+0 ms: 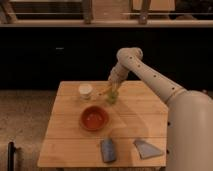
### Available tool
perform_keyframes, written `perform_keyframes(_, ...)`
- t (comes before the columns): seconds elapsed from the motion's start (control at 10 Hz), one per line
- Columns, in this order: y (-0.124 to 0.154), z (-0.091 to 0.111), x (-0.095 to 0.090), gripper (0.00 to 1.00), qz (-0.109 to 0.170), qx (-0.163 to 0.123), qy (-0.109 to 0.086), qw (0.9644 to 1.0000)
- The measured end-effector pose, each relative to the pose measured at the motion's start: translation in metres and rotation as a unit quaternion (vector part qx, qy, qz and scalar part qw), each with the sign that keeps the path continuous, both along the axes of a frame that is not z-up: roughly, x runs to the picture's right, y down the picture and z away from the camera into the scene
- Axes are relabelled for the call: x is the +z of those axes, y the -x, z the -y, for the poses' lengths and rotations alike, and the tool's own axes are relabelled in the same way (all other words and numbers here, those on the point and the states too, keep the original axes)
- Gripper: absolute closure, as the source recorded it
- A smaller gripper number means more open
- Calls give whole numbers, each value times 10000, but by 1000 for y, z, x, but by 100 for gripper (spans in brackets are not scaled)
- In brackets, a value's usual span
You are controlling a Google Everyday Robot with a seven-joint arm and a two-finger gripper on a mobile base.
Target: Place banana in plastic cup
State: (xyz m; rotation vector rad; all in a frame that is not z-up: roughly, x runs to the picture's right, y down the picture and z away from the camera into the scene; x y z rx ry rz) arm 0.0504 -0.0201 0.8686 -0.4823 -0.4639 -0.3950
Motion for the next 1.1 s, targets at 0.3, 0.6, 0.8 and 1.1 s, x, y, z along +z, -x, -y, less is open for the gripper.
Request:
perform_keyframes(0.3, -7, -4, 3, 39, -123, 74, 24, 9999)
perform_keyframes(0.6, -15, -6, 6, 20, -212, 184, -65, 9996)
perform_keyframes(0.8, -16, -7, 11, 20, -211, 245, -114, 9994)
perform_keyframes(1.1, -15, -6, 17, 20, -178, 264, -128, 9994)
